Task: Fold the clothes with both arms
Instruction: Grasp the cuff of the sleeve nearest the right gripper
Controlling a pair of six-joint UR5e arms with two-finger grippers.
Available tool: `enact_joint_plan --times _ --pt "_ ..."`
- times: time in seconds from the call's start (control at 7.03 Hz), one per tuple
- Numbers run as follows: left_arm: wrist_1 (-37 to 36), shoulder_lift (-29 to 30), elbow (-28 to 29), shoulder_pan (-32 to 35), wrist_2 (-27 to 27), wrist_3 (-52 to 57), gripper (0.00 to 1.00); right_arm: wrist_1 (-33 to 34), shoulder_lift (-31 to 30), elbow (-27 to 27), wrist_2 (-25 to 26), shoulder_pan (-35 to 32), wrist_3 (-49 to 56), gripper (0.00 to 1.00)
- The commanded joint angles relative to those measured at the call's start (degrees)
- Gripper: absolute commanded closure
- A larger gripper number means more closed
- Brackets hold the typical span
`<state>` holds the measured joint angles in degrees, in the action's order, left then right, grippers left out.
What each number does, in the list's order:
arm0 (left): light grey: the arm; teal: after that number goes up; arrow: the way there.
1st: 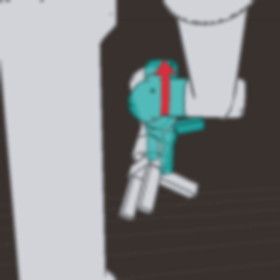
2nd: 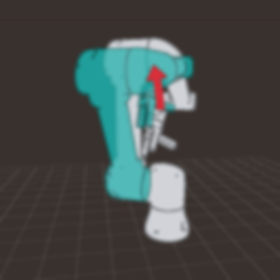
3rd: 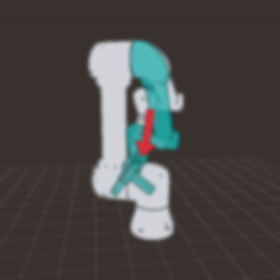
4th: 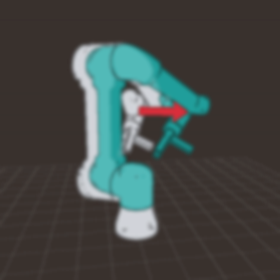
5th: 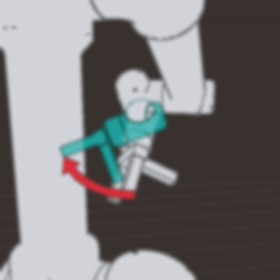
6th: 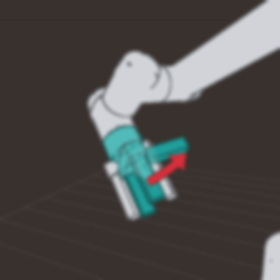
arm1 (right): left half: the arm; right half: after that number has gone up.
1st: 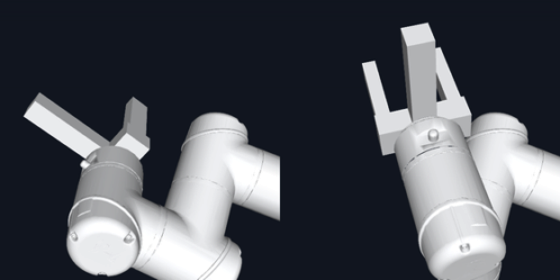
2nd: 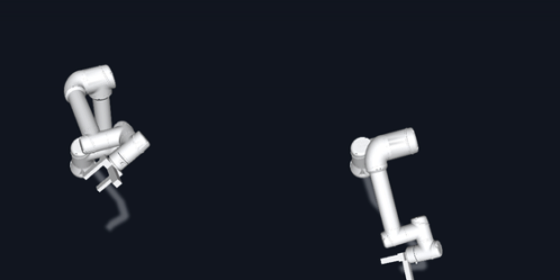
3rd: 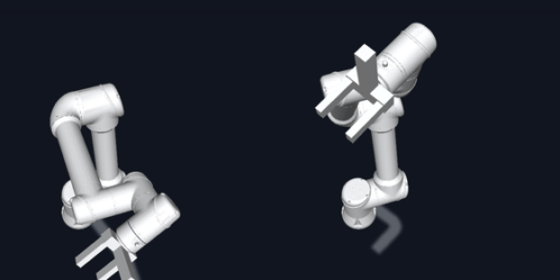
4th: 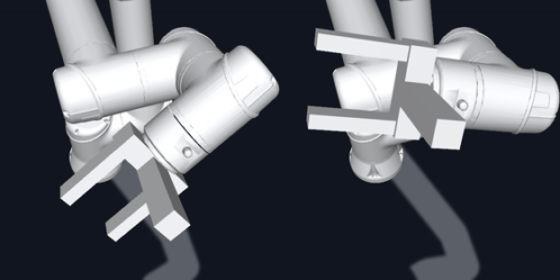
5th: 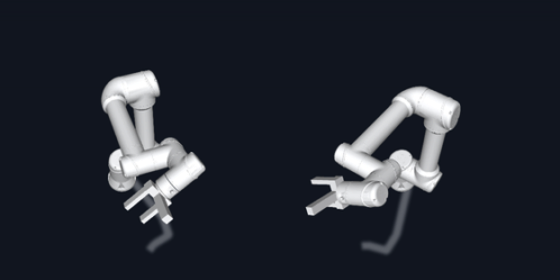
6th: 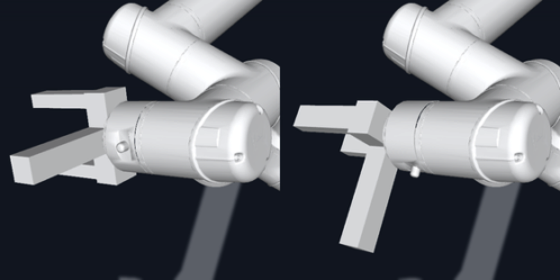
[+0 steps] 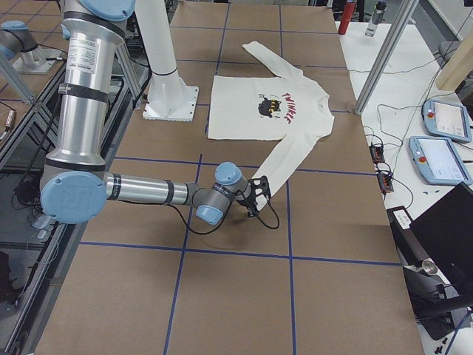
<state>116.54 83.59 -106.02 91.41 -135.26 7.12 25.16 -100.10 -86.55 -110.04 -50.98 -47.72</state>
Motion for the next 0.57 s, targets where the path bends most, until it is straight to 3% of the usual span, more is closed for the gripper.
enact_joint_plan --times 0.0,0.14,0.28,0.43 --pt "0.00 0.00 0.03 0.00 0.00 0.00 0.01 0.07 0.43 0.76 0.00 0.09 0.00 0.61" --pt "0.00 0.00 0.03 0.00 0.00 0.00 0.01 0.07 0.52 0.94 0.35 0.09 0.00 0.62" --pt "0.00 0.00 -0.06 0.00 0.00 0.08 0.01 0.07 0.61 0.94 0.35 0.18 0.00 0.75" --pt "0.00 0.00 -0.06 0.00 0.00 0.09 0.01 -0.02 0.70 0.85 0.35 0.18 0.00 1.00"
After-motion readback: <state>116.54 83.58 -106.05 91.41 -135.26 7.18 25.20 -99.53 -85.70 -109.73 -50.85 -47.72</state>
